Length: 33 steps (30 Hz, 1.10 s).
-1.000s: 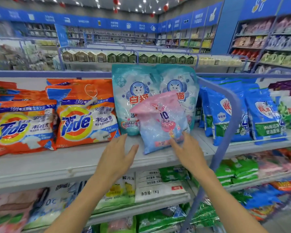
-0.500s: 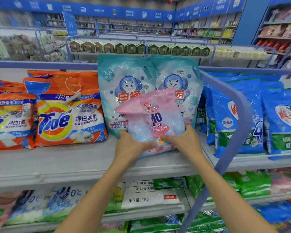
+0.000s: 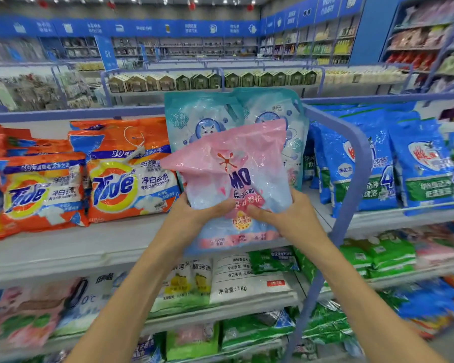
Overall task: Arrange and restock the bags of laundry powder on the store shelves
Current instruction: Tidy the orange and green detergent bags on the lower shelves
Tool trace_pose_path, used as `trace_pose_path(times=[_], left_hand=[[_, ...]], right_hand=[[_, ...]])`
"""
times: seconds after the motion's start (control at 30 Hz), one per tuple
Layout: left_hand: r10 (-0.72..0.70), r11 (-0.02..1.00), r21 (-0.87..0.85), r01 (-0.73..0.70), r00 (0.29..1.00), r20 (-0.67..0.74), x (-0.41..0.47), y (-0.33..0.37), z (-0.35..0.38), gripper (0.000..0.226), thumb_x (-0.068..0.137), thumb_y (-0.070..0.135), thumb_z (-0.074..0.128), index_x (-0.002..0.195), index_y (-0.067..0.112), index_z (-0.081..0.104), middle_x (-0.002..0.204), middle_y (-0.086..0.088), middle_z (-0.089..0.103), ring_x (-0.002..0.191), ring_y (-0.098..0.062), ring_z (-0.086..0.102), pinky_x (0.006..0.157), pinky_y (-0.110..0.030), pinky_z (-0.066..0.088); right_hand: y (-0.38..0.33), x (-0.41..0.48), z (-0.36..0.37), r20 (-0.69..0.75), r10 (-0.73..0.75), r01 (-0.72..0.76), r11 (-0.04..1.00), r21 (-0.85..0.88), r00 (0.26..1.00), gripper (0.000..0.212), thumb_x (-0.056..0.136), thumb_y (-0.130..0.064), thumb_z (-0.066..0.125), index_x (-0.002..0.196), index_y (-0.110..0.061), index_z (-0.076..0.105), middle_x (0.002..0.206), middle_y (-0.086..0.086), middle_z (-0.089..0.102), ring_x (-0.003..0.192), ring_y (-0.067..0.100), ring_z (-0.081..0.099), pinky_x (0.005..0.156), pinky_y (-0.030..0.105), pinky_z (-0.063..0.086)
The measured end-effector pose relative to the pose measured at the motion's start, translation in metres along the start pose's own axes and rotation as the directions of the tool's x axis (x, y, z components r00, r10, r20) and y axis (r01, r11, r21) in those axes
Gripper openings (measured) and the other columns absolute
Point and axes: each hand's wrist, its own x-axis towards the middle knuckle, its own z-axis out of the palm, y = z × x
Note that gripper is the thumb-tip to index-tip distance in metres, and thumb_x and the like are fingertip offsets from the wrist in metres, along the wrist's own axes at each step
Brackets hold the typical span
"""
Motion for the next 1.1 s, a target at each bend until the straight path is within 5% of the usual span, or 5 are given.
trace_pose_path(times=[0.1,0.3,0.47,0.63,1.1], left_hand=[[0.021,0.999,-0.028,-0.021,0.999,-0.024,-0.029,0.003,-0.003,0.041,0.067,0.025,0.086,0.106,0.017,0.074,0.099,-0.003,0.080,0.088,-0.020,0.077,0.074,-0.030,0.059],[-0.098,0.968,-0.219,0.123,0.988,0.120,-0.061,-0.010,0.006,0.030,0.080,0.037,0.072,0.096,0.013,0.078,0.100,-0.018,0.078,0.085,-0.034,0.076,0.078,-0.045,0.063],[-0.176,0.936,-0.242,0.257,0.935,0.309,-0.070,-0.026,0.047,0.039,0.086,0.044,0.065,0.102,0.010,0.078,0.108,-0.022,0.075,0.094,-0.039,0.075,0.084,-0.049,0.060],[-0.142,0.965,-0.156,0.211,0.919,0.368,-0.077,-0.026,0.115,0.043,0.079,0.052,0.064,0.084,0.011,0.079,0.089,-0.018,0.078,0.071,-0.030,0.076,0.066,-0.038,0.062],[-0.176,0.969,-0.020,0.248,0.741,0.647,-0.127,-0.032,0.399,0.068,0.073,0.073,0.062,0.102,0.014,0.078,0.102,-0.016,0.078,0.094,-0.038,0.076,0.095,-0.059,0.054]], right_hand=[[-0.013,-0.035,-0.002,0.020,0.021,-0.020,0.999,-0.044,1.000,0.043,0.073,-0.032,0.089,0.109,-0.031,0.066,0.088,-0.029,0.075,0.081,-0.013,0.068,0.066,0.006,0.049],[-0.017,-0.093,-0.026,-0.058,0.320,-0.295,0.920,0.257,0.946,0.053,0.073,-0.042,0.078,0.118,-0.014,0.073,0.103,0.010,0.080,0.090,0.029,0.078,0.080,0.043,0.064],[-0.013,-0.150,-0.056,-0.321,0.331,-0.210,0.909,0.360,0.887,0.031,0.083,-0.031,0.075,0.105,-0.008,0.076,0.095,0.013,0.080,0.078,0.028,0.077,0.072,0.042,0.063],[0.000,-0.198,-0.108,-0.427,0.423,-0.156,0.832,0.532,0.799,0.039,0.090,-0.042,0.071,0.114,-0.013,0.077,0.117,0.020,0.074,0.110,0.042,0.071,0.104,0.064,0.049],[0.010,-0.324,-0.347,-0.765,0.368,0.030,0.893,0.450,0.529,0.048,0.088,-0.054,0.070,0.109,-0.013,0.080,0.115,0.020,0.075,0.108,0.043,0.071,0.104,0.063,0.049]])
